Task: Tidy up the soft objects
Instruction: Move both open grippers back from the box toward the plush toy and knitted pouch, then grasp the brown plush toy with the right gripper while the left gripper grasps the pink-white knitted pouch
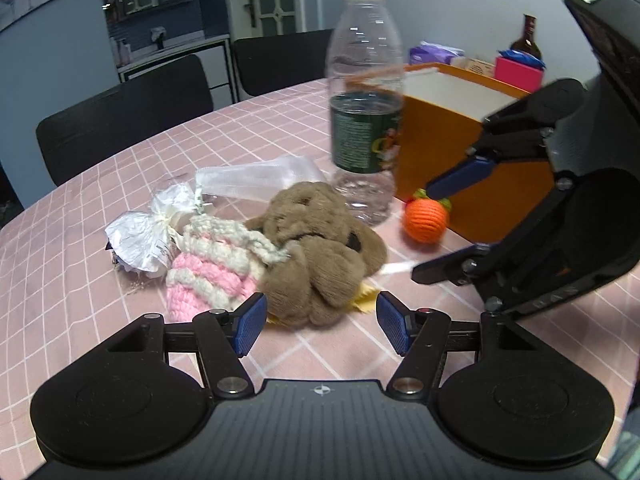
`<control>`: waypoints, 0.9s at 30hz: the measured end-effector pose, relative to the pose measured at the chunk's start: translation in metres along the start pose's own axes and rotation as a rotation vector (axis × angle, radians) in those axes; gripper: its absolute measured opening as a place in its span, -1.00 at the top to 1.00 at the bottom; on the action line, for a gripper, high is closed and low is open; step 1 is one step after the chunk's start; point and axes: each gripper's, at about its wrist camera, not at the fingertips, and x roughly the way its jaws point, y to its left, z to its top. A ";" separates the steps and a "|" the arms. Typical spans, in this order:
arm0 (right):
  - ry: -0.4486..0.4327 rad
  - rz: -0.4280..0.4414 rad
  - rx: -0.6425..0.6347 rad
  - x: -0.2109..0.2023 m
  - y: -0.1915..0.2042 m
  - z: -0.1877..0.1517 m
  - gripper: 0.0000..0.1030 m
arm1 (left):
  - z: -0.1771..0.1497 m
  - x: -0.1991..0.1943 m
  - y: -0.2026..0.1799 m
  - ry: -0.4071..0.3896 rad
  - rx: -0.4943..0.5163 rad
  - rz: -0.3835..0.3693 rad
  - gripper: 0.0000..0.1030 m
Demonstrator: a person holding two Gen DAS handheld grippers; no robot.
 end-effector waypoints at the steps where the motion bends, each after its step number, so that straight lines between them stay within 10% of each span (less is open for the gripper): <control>1: -0.005 0.005 0.014 0.002 -0.002 0.001 -0.22 | 0.000 0.003 0.003 -0.007 -0.008 0.005 -0.43; 10: -0.065 0.049 0.234 0.013 0.003 0.019 -0.45 | -0.005 0.006 0.034 -0.014 -0.035 0.101 -0.43; 19: 0.028 0.132 0.362 0.053 0.001 0.040 -0.64 | -0.006 0.025 0.051 0.038 0.026 0.182 0.05; 27: 0.064 0.157 0.351 0.063 0.006 0.037 0.27 | -0.012 0.029 0.068 0.028 -0.079 0.081 0.79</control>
